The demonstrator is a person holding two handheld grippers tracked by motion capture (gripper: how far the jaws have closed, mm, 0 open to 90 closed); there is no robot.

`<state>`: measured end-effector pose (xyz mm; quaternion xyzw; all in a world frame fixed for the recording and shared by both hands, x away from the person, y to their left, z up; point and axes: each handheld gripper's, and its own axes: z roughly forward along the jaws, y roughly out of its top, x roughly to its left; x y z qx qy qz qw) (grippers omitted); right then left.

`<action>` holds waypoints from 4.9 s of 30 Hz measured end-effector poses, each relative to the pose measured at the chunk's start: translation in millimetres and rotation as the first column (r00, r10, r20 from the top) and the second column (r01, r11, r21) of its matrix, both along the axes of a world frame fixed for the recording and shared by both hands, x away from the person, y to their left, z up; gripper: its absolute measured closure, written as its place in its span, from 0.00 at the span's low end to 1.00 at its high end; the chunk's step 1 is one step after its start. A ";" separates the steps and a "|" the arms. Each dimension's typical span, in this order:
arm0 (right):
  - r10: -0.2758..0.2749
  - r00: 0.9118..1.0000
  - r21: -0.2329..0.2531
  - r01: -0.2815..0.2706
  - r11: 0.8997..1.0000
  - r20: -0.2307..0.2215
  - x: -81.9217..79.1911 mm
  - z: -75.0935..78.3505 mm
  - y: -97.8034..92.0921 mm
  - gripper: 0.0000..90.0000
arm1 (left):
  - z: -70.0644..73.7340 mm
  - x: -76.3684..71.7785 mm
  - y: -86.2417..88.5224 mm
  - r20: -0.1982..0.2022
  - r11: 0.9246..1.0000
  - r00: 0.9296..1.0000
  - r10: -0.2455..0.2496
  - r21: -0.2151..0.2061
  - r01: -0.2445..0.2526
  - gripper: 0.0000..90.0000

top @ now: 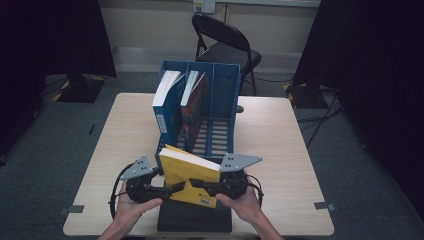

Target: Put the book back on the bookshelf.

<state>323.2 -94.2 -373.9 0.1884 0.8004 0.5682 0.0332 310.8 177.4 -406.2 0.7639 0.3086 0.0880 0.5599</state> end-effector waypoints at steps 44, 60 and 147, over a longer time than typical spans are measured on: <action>-0.035 0.999 0.019 0.035 0.999 -0.014 2.8 -0.2 -13.1 0.84 | -22.3 -3.5 35.1 -0.132 0.995 0.990 0.048 0.097 -0.035 0.19; -0.076 0.997 0.014 0.077 0.997 -0.024 4.5 2.6 -18.9 0.84 | -37.5 1.5 37.3 -0.118 0.976 0.982 0.150 0.178 -0.128 0.18; -0.436 0.898 -0.009 0.437 0.899 0.062 80.0 66.6 -17.2 0.84 | -41.8 4.4 45.6 -0.107 0.961 0.971 0.215 0.200 -0.191 0.18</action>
